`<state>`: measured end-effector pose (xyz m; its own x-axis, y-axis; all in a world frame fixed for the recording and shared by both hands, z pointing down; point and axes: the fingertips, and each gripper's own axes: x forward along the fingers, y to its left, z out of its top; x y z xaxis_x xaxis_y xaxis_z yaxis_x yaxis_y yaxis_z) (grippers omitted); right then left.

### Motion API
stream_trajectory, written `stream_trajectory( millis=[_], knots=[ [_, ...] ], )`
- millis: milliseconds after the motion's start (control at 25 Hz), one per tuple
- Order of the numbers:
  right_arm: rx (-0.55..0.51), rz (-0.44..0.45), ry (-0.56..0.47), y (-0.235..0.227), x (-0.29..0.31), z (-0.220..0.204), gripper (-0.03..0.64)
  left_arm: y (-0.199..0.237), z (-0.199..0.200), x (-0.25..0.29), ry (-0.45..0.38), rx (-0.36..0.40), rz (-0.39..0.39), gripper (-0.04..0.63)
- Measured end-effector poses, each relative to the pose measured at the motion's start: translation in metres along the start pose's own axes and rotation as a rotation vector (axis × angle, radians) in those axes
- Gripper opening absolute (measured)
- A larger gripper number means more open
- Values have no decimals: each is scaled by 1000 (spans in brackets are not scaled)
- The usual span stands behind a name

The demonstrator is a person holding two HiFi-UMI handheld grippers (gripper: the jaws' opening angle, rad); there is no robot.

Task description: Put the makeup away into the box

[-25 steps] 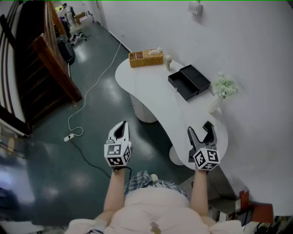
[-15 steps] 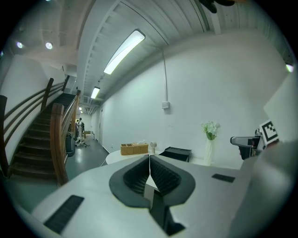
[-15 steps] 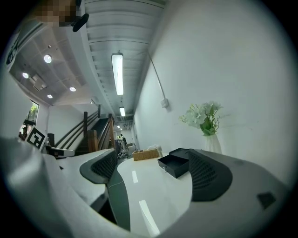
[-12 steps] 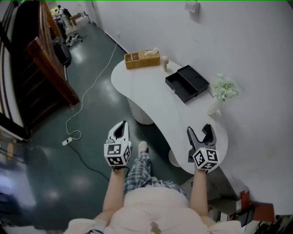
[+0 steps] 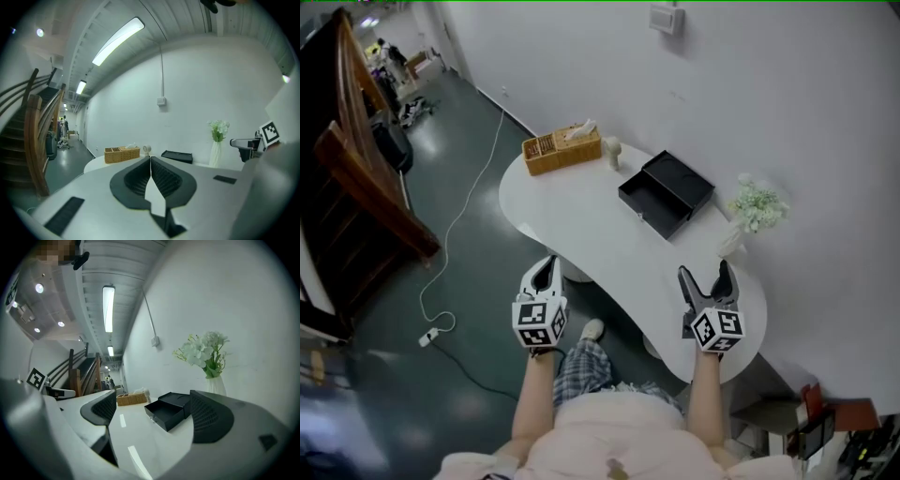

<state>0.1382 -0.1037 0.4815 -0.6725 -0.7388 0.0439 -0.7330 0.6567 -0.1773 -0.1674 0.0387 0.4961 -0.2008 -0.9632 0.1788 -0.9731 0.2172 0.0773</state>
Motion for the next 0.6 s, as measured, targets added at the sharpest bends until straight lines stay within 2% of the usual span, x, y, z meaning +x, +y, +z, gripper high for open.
stream_trajectory(
  millis=[240, 600],
  knots=[
    [11, -105, 27, -8, 40, -1, 482, 2, 7, 80, 59, 35, -145, 26],
    [57, -264, 19, -21, 87, -4, 481, 3, 33, 186, 86, 88, -335, 26]
  ],
)
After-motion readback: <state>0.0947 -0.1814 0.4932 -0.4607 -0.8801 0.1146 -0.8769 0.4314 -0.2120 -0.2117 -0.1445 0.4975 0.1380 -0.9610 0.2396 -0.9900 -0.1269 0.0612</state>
